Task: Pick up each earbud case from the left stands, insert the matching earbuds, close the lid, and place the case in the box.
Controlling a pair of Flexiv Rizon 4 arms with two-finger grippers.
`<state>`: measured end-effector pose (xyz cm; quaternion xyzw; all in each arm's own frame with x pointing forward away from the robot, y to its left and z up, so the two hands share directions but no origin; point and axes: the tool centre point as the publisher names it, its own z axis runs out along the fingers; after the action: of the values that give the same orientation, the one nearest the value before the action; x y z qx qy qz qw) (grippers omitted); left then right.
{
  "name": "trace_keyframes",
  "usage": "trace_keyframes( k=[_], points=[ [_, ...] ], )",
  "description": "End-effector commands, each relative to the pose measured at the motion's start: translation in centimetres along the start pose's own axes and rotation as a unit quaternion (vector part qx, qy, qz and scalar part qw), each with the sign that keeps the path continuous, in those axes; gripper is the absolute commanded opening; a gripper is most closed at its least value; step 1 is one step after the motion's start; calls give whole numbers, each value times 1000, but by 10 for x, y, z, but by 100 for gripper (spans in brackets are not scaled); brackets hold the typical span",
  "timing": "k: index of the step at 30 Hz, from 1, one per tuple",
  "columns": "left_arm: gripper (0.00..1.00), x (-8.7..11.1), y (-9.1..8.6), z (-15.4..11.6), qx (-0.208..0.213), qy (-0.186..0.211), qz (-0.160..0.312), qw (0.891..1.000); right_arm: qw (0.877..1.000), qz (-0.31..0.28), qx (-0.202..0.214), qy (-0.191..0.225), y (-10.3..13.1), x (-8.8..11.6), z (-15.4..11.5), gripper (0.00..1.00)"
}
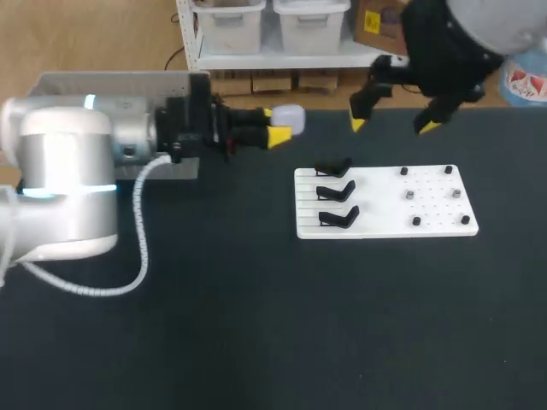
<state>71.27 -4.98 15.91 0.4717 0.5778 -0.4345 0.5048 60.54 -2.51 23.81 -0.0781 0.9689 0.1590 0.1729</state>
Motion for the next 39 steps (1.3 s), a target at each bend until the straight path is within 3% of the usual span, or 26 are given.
trace_keyframes(
  k=[1, 10, 14, 20, 30, 31, 32, 33, 39],
  points=[
    [0, -8, 5, -47, -138, 1, 15, 990, 997, 0, -7, -71, -3, 8, -1, 100],
    [0, -22, 76, -125, -258, 12, 59, 964, 997, 0, -7, -71, -3, 8, -1, 100],
    [0, -14, 108, -157, -302, 36, 66, 950, 997, 0, -7, -71, -3, 8, -1, 100],
    [0, 6, 148, -191, -331, 62, 61, 939, 997, 0, -7, -71, -3, 8, -1, 100],
    [0, 44, 188, -221, -329, 77, 51, 940, 997, 0, -7, -71, -3, 8, -1, 100],
    [26, 46, 189, -222, -324, 74, 52, 942, 997, 0, -7, -71, -3, 8, -1, 100],
    [38, 46, 189, -222, -323, 73, 51, 942, 997, 0, -7, -71, -3, 8, -1, 100],
    [100, 46, 189, -221, -319, 73, 53, 944, 997, 0, -7, -71, -3, 8, -1, 100],
    [100, 50, 187, -223, -307, 62, 56, 948, 997, 0, -7, -71, -3, 8, -1, 100]
  ],
)
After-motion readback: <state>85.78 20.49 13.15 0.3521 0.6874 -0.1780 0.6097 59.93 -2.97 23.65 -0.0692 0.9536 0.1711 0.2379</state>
